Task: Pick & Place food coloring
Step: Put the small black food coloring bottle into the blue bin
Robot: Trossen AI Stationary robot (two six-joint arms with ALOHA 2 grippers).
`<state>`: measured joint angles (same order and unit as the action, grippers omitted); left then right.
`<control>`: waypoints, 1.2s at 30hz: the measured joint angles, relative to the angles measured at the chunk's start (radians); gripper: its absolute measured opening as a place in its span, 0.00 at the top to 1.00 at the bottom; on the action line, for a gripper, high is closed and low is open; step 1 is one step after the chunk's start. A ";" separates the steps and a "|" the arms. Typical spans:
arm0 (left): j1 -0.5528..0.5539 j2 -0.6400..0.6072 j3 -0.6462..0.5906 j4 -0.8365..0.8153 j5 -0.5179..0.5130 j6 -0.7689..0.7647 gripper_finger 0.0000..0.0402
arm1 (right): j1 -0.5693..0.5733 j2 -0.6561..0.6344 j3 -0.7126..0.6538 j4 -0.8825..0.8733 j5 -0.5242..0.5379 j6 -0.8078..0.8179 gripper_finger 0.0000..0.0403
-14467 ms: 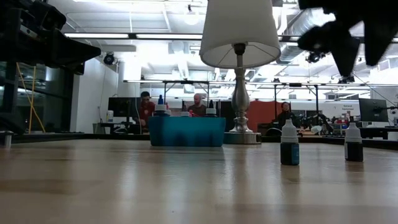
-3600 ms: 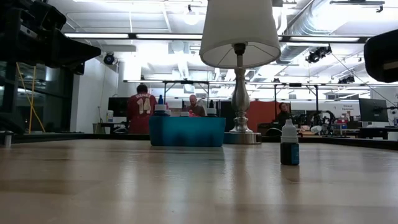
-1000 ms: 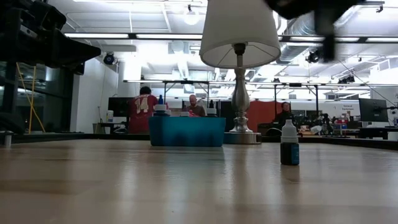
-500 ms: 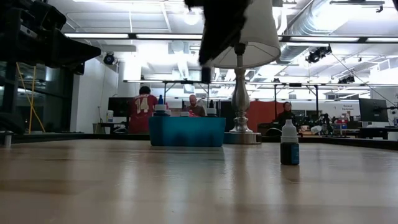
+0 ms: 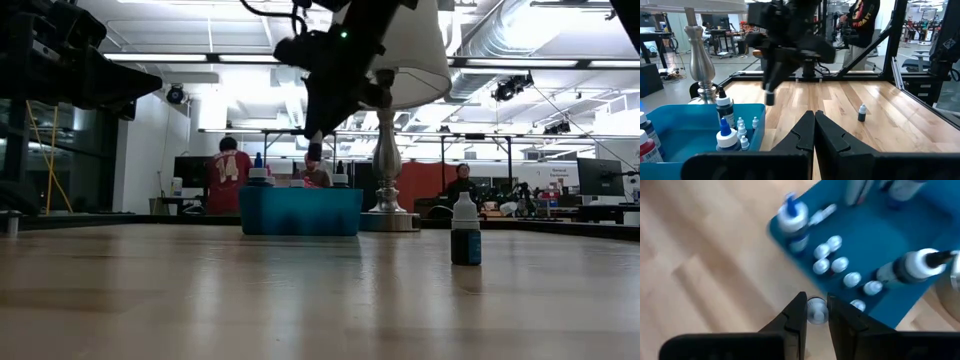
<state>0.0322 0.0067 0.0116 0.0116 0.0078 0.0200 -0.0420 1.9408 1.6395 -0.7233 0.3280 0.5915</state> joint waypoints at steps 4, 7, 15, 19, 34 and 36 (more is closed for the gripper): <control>0.000 0.000 0.000 0.000 0.000 0.000 1.00 | -0.012 0.013 -0.002 0.050 0.082 0.068 0.86; 0.000 0.000 0.000 0.000 0.000 0.000 1.00 | -0.024 0.038 -0.001 0.093 0.094 0.107 0.87; 0.000 0.000 0.000 0.000 0.000 0.000 1.00 | -0.067 0.135 -0.002 0.241 0.062 0.194 0.85; 0.000 0.000 0.000 0.000 0.000 0.000 1.00 | -0.083 0.150 -0.002 0.273 0.092 0.212 0.86; 0.000 0.000 0.000 0.000 0.000 0.000 1.00 | -0.155 0.150 -0.002 0.242 0.141 0.326 0.86; 0.000 0.000 0.000 0.000 0.000 0.000 1.00 | -0.162 0.150 -0.002 0.225 0.135 0.346 0.85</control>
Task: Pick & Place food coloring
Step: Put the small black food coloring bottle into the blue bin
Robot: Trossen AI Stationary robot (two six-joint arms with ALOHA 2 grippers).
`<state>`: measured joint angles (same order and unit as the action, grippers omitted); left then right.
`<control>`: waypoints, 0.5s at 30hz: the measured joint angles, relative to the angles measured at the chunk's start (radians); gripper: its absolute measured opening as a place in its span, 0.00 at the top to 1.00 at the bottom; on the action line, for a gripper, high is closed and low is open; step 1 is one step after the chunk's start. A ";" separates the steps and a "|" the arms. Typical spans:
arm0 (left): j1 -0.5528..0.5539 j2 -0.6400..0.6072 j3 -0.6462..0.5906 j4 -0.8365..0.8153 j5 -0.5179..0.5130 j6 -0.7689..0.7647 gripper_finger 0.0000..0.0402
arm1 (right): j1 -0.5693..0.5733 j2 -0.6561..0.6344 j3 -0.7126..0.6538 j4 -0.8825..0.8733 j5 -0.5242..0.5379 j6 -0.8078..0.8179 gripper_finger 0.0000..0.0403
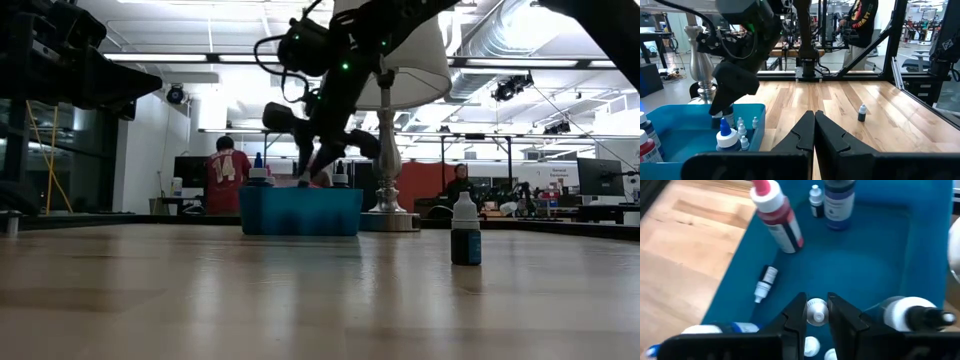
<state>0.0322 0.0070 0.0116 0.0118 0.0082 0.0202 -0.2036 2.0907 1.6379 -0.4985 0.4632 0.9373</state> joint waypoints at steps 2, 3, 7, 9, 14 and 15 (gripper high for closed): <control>0.000 0.000 0.000 0.000 0.000 0.000 1.00 | -0.003 0.000 0.000 -0.015 0.006 0.005 0.85; 0.000 0.000 0.000 0.000 0.000 0.000 1.00 | -0.004 0.000 0.000 -0.021 0.009 0.006 0.85; 0.000 0.000 0.000 0.000 0.000 0.000 1.00 | -0.008 0.000 0.000 -0.042 -0.014 0.036 0.85; 0.000 0.000 0.000 0.000 0.000 0.000 1.00 | -0.008 0.005 0.000 -0.043 -0.019 0.047 0.85; 0.000 0.000 0.000 0.000 0.000 0.000 1.00 | -0.008 0.023 0.000 -0.038 -0.042 0.057 0.85; 0.000 0.000 0.000 0.000 0.000 0.000 1.00 | -0.008 0.025 0.000 -0.044 -0.055 0.057 0.85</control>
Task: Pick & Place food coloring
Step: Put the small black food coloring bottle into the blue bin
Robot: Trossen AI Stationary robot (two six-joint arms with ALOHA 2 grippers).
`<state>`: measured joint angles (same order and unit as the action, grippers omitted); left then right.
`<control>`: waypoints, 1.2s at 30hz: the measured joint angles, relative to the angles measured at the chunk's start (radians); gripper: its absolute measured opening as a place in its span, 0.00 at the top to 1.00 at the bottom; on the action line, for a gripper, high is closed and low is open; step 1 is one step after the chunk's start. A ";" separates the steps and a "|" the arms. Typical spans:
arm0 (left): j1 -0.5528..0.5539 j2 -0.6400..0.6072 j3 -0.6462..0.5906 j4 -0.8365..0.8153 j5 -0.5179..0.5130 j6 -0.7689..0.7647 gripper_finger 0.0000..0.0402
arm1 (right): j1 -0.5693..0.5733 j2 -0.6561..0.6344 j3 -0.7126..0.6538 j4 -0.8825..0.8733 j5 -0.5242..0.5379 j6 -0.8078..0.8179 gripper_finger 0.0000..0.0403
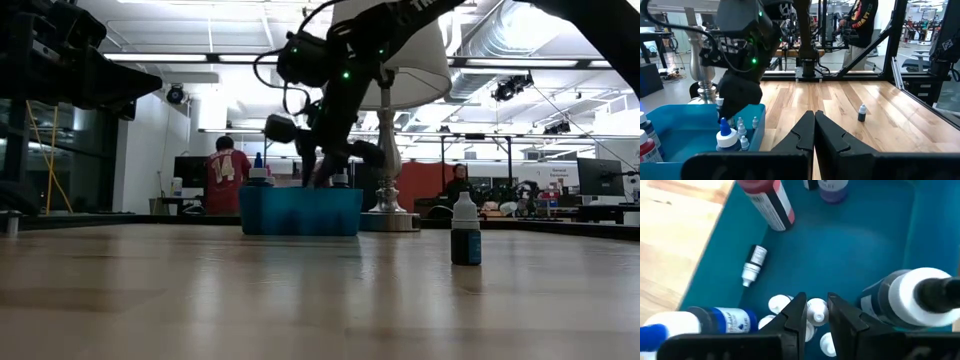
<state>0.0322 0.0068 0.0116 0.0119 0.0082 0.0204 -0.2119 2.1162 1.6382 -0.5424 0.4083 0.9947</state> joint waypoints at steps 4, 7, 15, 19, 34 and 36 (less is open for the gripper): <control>0.000 0.000 0.000 0.000 0.000 0.000 1.00 | 0.000 0.016 0.000 0.001 -0.004 0.000 0.86; 0.000 0.000 0.000 0.000 0.000 0.000 1.00 | 0.000 0.015 0.000 0.006 0.000 0.000 0.86; 0.000 0.000 0.000 0.000 0.000 0.000 1.00 | 0.000 0.016 0.000 -0.002 0.000 0.000 0.83; 0.000 0.000 0.000 0.000 0.000 0.000 1.00 | 0.000 0.016 0.000 -0.001 0.000 -0.004 0.83; 0.000 0.000 0.000 0.000 0.000 0.000 1.00 | 0.000 0.020 0.000 -0.024 -0.021 -0.008 0.82; 0.000 0.000 0.000 0.000 0.000 0.000 1.00 | 0.000 0.029 0.000 -0.022 -0.024 -0.008 0.82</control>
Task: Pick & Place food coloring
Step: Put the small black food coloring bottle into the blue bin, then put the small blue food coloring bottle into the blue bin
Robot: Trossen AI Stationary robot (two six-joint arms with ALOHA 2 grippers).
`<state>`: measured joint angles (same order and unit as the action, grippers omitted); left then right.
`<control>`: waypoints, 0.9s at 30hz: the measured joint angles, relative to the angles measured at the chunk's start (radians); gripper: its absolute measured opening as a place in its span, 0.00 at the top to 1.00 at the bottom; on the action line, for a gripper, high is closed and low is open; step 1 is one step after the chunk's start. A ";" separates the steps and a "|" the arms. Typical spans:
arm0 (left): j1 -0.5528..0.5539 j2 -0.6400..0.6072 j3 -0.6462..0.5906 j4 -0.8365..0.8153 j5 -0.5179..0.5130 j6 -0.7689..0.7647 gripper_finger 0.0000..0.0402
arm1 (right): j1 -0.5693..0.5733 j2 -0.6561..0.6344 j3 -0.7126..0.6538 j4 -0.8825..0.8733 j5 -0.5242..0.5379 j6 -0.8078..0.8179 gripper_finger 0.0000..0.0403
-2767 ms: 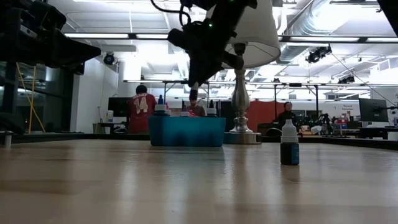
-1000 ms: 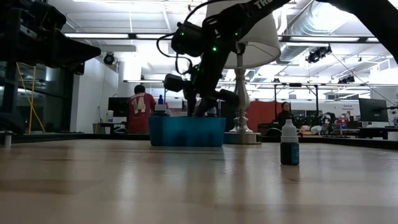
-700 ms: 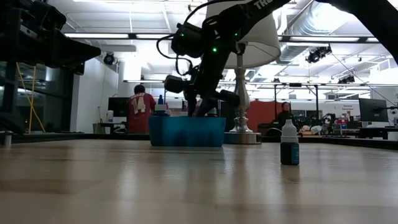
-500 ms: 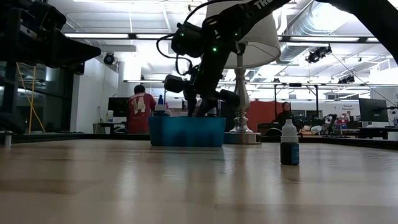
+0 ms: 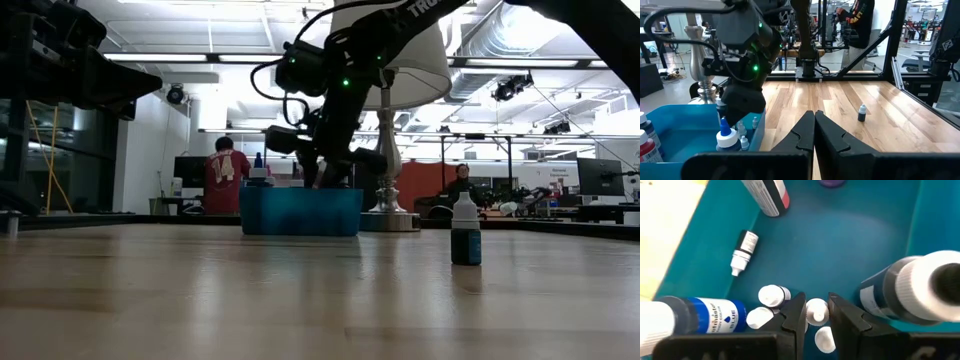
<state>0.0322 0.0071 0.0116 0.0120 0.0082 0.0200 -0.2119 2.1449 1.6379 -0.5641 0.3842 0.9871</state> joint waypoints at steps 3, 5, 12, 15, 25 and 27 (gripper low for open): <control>0.000 0.000 0.000 0.000 0.000 0.000 1.00 | 0.000 0.004 0.000 -0.003 -0.002 0.000 0.82; 0.000 0.000 0.000 0.000 0.000 0.000 1.00 | 0.000 0.004 0.000 0.001 0.004 0.000 0.82; 0.000 0.000 0.000 0.000 0.000 0.000 1.00 | 0.000 0.004 0.000 -0.001 0.011 -0.019 0.77; 0.000 0.000 0.000 0.000 0.000 0.000 1.00 | 0.000 0.004 0.000 -0.003 0.016 -0.019 0.71; 0.000 0.000 0.000 0.000 0.000 0.000 1.00 | 0.000 0.004 0.000 0.002 0.021 -0.019 0.58; 0.000 0.000 0.000 0.000 0.000 0.000 1.00 | 0.000 0.004 0.001 0.002 0.021 -0.019 0.57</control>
<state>0.0322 0.0070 0.0116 0.0116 0.0082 0.0200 -0.2119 2.1490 1.6387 -0.5620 0.4053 0.9678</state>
